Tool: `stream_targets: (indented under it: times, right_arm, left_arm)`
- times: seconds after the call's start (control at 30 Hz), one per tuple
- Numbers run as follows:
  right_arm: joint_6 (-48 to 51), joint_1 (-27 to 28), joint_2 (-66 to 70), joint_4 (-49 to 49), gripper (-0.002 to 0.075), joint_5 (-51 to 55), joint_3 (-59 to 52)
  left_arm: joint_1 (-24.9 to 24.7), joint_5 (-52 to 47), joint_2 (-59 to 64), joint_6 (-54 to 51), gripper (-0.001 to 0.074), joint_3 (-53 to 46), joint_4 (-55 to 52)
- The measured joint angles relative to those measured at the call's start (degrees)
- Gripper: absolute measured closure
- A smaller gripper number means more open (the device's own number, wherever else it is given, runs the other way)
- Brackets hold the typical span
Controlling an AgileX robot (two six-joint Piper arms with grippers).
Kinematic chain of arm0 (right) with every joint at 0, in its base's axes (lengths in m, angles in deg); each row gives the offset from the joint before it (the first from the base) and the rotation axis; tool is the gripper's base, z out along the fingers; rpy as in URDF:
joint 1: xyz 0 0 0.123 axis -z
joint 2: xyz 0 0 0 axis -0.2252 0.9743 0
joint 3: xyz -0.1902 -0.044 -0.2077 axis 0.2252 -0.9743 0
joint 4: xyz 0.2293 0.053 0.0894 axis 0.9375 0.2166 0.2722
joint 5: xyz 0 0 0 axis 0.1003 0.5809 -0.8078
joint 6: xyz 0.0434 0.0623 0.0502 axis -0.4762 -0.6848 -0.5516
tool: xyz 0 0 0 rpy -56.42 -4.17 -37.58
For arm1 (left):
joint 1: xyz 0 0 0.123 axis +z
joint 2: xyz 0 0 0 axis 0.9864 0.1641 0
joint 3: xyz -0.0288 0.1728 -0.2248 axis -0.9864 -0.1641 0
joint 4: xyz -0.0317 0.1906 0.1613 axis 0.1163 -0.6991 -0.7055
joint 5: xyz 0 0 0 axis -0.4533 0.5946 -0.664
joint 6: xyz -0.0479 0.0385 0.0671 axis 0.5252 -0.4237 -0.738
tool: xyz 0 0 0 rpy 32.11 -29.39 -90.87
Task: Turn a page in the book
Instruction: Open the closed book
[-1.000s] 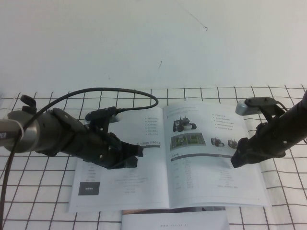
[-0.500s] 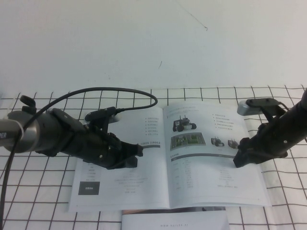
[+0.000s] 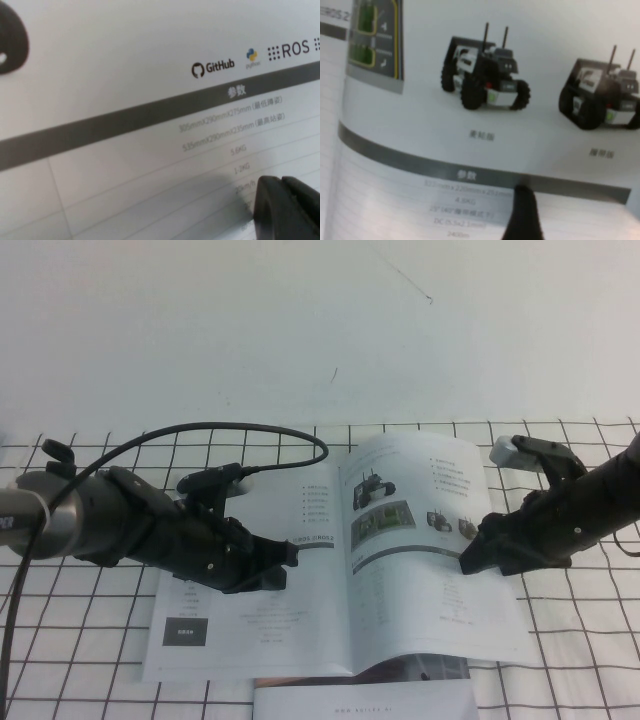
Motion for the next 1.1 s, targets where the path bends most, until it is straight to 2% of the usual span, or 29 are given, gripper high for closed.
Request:
stream_targets:
  times: [0.57,1.1]
  right_arm:
    - [15.7,-0.1,0.9,19.7,0.0220,7.1,-0.4]
    - [18.2,-0.4,-1.1,27.6,0.0219,9.4,-0.4]
  left_arm:
    - [0.0,0.0,0.0,0.0,0.0737,0.0,0.0]
    - [0.0,0.1,0.0,-0.1,0.0738,0.0,-0.1]
